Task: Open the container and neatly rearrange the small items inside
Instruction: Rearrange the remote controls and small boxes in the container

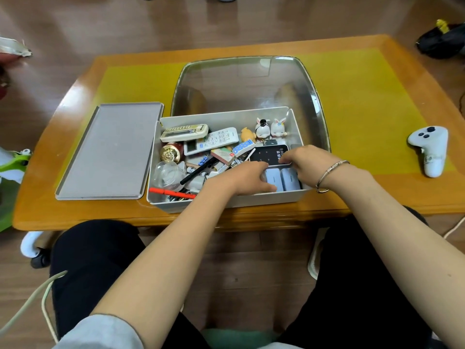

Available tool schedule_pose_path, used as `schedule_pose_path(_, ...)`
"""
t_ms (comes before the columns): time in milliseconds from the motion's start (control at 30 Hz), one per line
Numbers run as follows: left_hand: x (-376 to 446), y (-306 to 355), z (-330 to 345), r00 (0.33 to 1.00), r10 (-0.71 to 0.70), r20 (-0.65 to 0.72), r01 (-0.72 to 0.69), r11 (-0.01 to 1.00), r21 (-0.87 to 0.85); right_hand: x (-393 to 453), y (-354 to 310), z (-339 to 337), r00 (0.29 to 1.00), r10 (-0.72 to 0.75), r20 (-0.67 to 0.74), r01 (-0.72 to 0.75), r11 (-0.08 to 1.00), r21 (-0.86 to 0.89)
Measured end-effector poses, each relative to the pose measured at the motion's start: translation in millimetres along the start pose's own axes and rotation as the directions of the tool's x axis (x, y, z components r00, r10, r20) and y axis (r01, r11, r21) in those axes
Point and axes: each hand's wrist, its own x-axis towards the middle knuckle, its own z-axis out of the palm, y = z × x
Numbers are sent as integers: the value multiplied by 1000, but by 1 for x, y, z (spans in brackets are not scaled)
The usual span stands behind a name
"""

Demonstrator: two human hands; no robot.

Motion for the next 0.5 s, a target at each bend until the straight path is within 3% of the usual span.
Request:
schedule_pose_path(167, -19, 8, 10, 999, 17, 51, -15, 999, -35, 4, -1, 6, 998, -1, 56, 2, 1000, -8)
schedule_pose_path(267, -24, 13, 20, 997, 13, 73, -25, 985, 168, 5, -1, 7, 998, -7, 62, 8, 1000, -11)
schedule_pose_path(367, -24, 17, 27, 997, 73, -11, -63, 924, 377, 6, -1, 6, 998, -13, 67, 14, 1000, -9)
schedule_pose_path(500, -28, 16, 32, 985, 124, -121, -63, 908, 414, 6, -3, 6, 996, -15, 89, 19, 999, -44)
